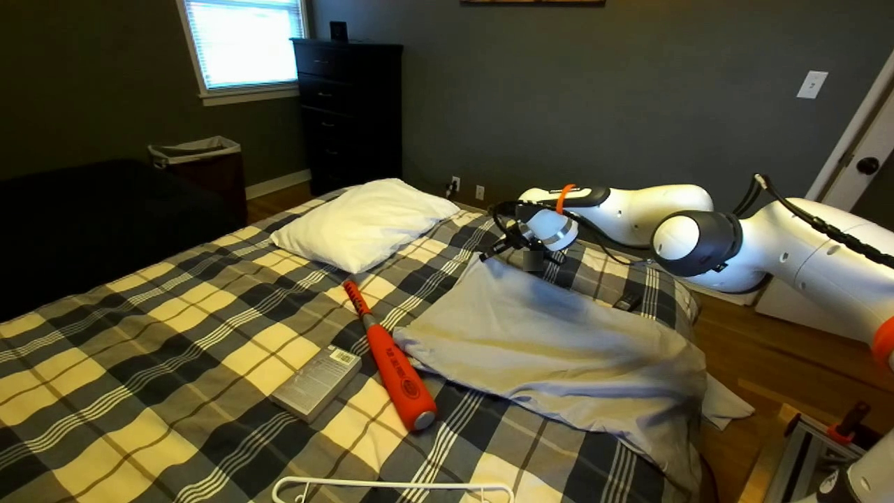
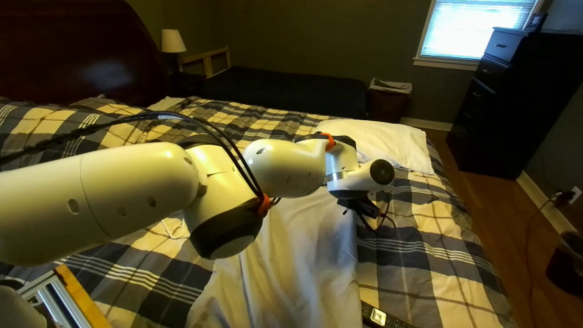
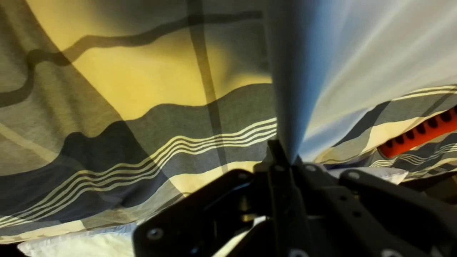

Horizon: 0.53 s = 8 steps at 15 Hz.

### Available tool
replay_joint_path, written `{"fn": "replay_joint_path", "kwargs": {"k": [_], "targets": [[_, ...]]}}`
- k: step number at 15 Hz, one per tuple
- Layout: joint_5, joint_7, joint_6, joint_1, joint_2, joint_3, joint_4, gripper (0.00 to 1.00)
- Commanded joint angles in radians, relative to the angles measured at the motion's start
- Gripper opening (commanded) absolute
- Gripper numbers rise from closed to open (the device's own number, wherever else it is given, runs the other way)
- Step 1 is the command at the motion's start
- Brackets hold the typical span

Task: Pull the pillow case cover to the right upper edge

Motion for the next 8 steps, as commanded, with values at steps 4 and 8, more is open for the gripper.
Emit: {"fn": "replay_joint_path", "kwargs": {"k": [4, 8], "targets": [[0.145, -0.008, 0.239, -0.012, 0.005, 0.100, 0.010, 0.00], [0.231, -0.067, 0.406, -0.030, 0.018, 0.212, 0.048, 0.00]]}}
